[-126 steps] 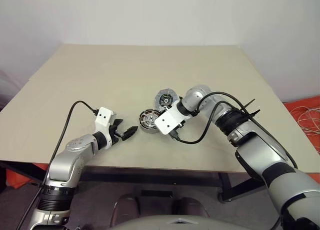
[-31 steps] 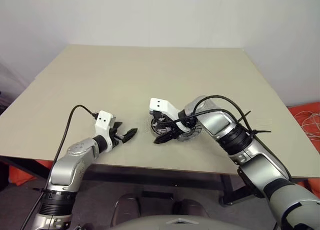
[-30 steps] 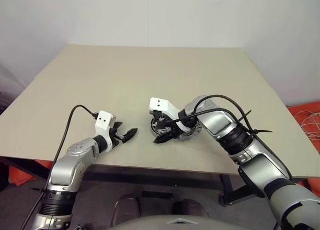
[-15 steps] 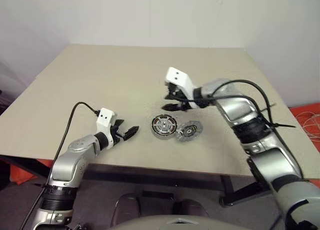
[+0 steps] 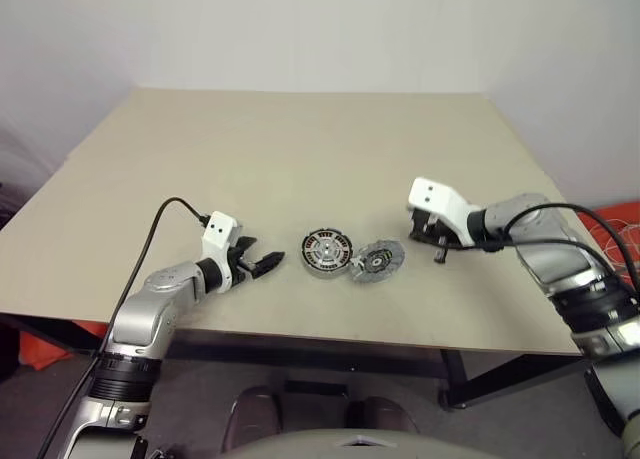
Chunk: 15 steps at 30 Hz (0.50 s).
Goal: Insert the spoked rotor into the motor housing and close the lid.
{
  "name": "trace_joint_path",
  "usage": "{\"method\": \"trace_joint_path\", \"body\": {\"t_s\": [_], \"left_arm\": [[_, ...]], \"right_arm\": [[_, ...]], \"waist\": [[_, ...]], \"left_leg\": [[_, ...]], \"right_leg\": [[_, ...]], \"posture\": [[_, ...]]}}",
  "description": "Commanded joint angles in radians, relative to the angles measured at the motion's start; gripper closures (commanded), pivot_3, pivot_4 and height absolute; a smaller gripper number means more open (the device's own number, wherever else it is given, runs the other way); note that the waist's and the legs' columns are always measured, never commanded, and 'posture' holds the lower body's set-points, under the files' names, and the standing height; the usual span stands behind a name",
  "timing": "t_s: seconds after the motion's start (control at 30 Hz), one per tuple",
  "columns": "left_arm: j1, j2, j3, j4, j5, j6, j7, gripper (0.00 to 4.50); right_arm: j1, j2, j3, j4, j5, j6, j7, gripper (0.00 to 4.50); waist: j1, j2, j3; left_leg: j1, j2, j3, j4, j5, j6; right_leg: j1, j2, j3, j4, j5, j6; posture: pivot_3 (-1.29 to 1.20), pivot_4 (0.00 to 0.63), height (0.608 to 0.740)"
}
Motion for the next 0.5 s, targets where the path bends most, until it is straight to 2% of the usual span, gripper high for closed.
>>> {"method": "trace_joint_path", "body": {"t_s": [0.03, 0.17, 0.5], "left_arm": [[-0.011, 0.005, 0.009, -0.024, -0.003, -0.012, -0.007, 0.00], [0.009, 0.016, 0.023, -0.043, -0.005, -0.006, -0.004, 0.00], [0.018, 0.031, 0.044, -0.059, -0.010, 0.001, 0.007, 0.00]], "right_arm": [[0.022, 0.003, -0.004, -0.052, 0.004, 0.022, -0.013, 4.47], [0.008, 0.030, 0.001, -0.099, 0.038, 0.072, 0.003, 4.47], [-0.086, 0.101, 0.022, -0.145, 0.087, 0.136, 0.021, 4.47]], "waist": [[0.000, 0.000, 0.000], [-0.001, 0.000, 0.000], [0.001, 0.000, 0.000]], "left_leg": [[0.000, 0.000, 0.000, 0.000, 0.000, 0.000], [0.002, 0.000, 0.000, 0.001, 0.001, -0.001], [0.002, 0.000, 0.000, 0.001, 0.000, -0.001]], "right_leg": [[0.000, 0.000, 0.000, 0.000, -0.001, 0.001], [0.002, 0.000, 0.000, 0.001, -0.003, 0.006], [0.003, 0.000, 0.000, 0.001, -0.001, 0.002]], "posture": [[0.00, 0.000, 0.740], [0.00, 0.000, 0.740], [0.00, 0.000, 0.740]]}}
